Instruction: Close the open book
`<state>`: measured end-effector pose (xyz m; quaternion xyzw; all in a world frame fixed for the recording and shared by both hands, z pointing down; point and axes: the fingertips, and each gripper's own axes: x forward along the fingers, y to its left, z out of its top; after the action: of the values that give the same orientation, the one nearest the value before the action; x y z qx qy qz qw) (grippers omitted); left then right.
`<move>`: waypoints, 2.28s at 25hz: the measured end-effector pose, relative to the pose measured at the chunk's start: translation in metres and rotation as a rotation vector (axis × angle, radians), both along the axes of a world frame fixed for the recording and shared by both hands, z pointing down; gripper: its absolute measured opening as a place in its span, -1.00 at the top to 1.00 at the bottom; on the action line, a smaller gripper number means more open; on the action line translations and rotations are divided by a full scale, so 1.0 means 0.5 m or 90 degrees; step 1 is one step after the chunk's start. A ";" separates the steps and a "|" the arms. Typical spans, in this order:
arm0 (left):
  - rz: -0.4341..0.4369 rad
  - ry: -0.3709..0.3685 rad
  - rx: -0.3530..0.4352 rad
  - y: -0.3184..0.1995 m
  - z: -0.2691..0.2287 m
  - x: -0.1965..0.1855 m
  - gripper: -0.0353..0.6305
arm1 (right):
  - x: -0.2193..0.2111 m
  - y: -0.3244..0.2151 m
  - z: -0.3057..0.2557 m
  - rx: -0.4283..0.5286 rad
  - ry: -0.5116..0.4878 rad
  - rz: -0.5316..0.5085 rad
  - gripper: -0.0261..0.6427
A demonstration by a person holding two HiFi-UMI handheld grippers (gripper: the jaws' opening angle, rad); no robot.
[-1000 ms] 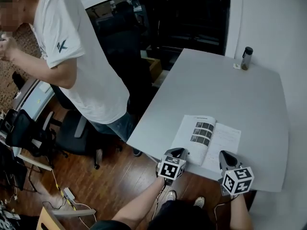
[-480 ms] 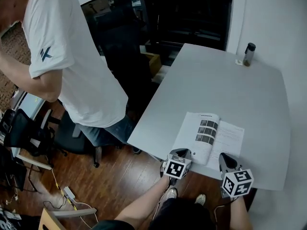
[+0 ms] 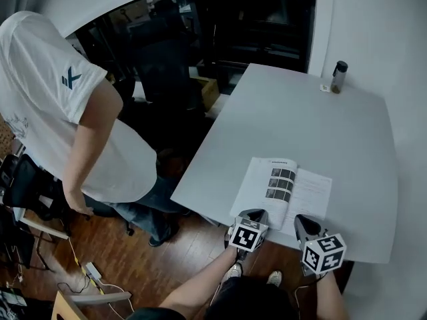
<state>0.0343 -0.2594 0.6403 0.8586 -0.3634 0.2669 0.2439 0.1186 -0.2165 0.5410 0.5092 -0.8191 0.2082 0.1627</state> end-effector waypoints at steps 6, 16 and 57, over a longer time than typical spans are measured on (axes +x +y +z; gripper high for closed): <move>-0.018 0.019 0.022 0.000 -0.036 -0.022 0.88 | -0.050 0.005 0.023 -0.026 0.041 -0.068 0.91; -0.095 0.001 0.006 0.009 -0.025 -0.160 0.88 | -0.196 -0.039 0.074 -0.011 0.159 -0.223 0.35; 0.007 -0.022 -0.022 0.050 0.016 -0.046 0.88 | 0.052 0.021 0.070 -0.039 0.202 -0.029 0.64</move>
<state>0.0115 -0.2345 0.6482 0.8514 -0.3584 0.2891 0.2511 0.1444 -0.2061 0.5759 0.5116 -0.7877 0.1465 0.3103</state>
